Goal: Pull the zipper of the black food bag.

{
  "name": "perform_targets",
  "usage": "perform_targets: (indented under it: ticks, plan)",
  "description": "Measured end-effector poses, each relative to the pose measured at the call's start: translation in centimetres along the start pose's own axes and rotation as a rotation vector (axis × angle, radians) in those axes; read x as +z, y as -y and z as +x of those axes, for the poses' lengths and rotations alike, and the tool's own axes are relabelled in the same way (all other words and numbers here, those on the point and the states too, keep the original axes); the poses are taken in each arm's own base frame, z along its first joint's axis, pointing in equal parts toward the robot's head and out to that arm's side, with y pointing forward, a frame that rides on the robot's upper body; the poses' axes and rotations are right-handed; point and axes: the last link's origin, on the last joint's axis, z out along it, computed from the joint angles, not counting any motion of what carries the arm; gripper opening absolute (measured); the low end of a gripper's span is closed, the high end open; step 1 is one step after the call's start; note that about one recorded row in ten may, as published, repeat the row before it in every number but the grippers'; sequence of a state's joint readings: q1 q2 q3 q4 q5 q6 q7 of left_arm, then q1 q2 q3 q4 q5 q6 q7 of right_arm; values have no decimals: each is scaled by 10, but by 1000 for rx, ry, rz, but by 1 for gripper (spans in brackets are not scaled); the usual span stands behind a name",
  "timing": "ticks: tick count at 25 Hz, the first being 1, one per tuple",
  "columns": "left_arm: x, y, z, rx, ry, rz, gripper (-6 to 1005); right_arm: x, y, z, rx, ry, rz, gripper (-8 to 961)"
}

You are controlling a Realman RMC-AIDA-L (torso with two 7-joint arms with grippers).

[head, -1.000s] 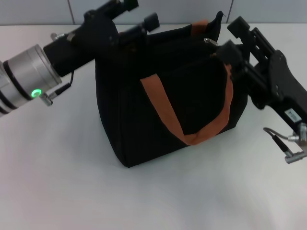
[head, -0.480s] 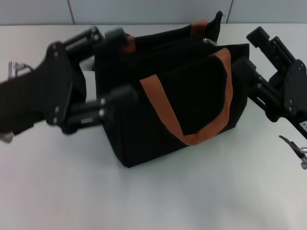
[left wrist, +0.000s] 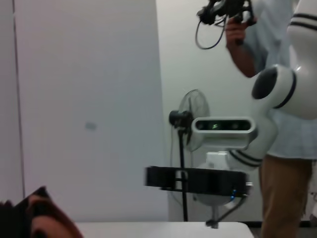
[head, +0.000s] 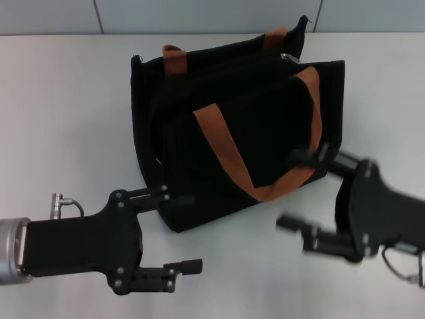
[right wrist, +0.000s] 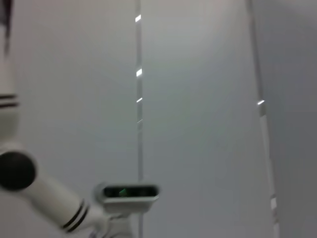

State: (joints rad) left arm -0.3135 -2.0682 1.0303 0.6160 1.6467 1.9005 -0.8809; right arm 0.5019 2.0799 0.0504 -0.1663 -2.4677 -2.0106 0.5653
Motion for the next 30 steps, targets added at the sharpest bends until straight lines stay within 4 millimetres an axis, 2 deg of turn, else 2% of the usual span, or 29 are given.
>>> perform_targets:
  ticks: [4, 11, 30]
  plan:
    - [0, -2, -9, -29, 11, 36, 764, -3, -6, 8, -13, -82, -76, 768]
    - [-1, -3, -13, -47, 18, 52, 764, -4, -9, 23, -16, -175, -78, 768]
    - [0, -6, -20, -72, 21, 70, 764, -1, -12, 27, -1, -173, -73, 768]
